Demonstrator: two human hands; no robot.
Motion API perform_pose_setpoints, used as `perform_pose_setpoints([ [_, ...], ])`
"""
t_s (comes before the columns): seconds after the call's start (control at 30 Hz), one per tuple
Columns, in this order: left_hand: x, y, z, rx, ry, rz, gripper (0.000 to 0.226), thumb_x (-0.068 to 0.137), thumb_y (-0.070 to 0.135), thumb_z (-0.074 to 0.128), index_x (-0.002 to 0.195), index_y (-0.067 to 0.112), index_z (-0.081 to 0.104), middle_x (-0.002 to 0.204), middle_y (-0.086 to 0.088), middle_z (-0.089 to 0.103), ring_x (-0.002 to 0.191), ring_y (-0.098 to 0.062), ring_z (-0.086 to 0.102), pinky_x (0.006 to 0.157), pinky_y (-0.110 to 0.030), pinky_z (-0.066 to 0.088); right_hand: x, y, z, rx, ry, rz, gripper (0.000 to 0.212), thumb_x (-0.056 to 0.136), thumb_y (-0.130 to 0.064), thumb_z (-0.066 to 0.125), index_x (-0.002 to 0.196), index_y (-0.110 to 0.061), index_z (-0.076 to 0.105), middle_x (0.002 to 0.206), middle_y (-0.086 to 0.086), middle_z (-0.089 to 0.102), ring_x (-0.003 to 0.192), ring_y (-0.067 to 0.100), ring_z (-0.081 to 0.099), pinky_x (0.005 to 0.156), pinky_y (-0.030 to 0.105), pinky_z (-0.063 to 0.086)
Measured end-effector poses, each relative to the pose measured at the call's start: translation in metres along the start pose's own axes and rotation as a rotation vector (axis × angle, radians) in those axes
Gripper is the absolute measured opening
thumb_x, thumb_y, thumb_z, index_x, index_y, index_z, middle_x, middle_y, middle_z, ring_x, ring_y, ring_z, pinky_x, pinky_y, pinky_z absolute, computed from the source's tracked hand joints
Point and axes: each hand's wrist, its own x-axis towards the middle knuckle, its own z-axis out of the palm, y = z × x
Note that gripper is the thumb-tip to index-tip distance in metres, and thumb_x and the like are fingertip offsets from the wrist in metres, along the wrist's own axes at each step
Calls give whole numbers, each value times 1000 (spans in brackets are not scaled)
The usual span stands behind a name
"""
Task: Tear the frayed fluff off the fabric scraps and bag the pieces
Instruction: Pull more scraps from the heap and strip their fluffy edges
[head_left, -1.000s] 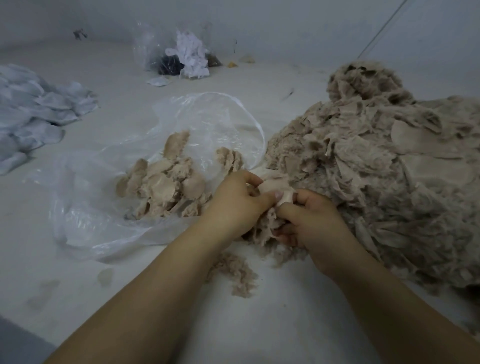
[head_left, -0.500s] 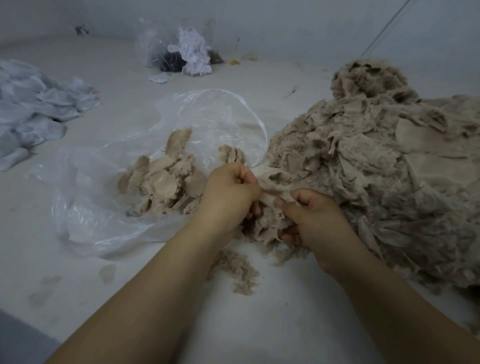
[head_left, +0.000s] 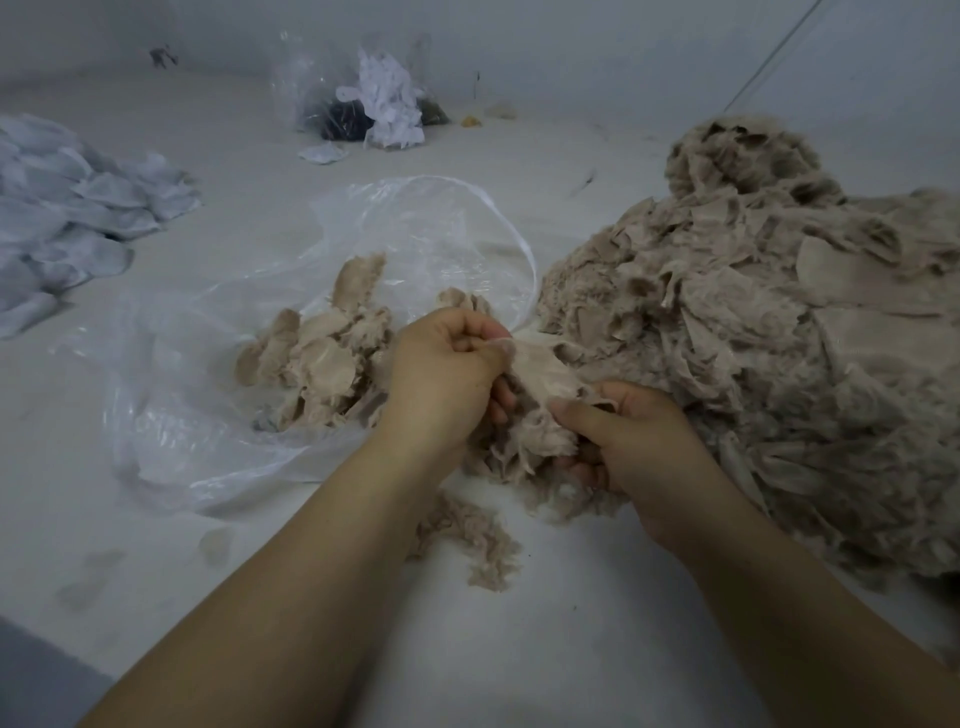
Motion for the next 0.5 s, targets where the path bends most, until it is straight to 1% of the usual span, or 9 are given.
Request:
perform_pose_setpoints([
  [0.07,0,1,1,-29,-24,-33,5,90,0,64,89,3,59,57,-10,58,39,-21,52,35,-25,41,0,1,0,-6,-9,-10,18,89,-17,70,72,-17,74,65,3,70,52,13,61,44,23,49],
  [0.13,-3,-1,2,-23,-87,-105,23,86,12,75,96,1,58,59,-12,60,39,-24,50,36,-25,40,-1,2,1,-2,-19,-24,18,89,-18,70,71,-19,74,68,6,71,56,16,60,46,24,51],
  [0.17,-4,-3,3,20,-120,-129,30,82,16,79,98,1,59,59,-11,62,40,-25,50,36,-25,40,-1,2,1,-1,-28,-32,19,89,-19,70,70,-20,74,68,6,71,56,16,60,46,23,50],
  [0.2,-5,-4,5,71,-138,-138,32,79,17,82,98,2,61,59,-9,64,41,-24,49,37,-25,40,-1,2,1,-2,-35,-38,21,89,-18,70,68,-21,73,67,4,71,55,12,61,45,21,49],
  [0.23,-6,-6,6,105,-141,-136,29,79,15,82,97,4,63,58,-6,64,40,-24,48,36,-24,40,-2,2,1,-4,-36,-40,22,90,-17,69,68,-21,72,65,1,71,53,8,61,45,19,48],
  [0.3,-7,-8,8,102,-105,-122,19,81,5,77,94,7,63,52,-2,60,37,-21,47,35,-24,38,-1,2,1,-1,-33,-42,17,90,-14,69,73,-18,71,64,-1,71,50,5,61,44,17,48],
  [0.37,-6,-6,7,39,-44,-79,16,85,-5,69,91,7,61,49,-1,56,36,-18,48,34,-23,38,0,3,0,-9,-27,-44,14,88,-12,70,75,-16,70,61,0,69,48,7,60,43,18,48],
  [0.43,-4,-2,4,-35,19,-39,16,89,-7,63,94,7,58,53,-5,55,37,-17,51,35,-22,39,1,4,-1,-42,-20,-32,15,87,-10,72,73,-13,67,56,2,66,46,9,59,42,19,47],
  [0.5,-2,1,1,-69,41,-17,14,92,-5,60,96,9,58,58,-4,56,40,-17,53,37,-22,39,3,6,-2,-91,-22,-22,16,87,-8,72,72,-10,66,53,2,64,45,9,59,41,19,45],
])
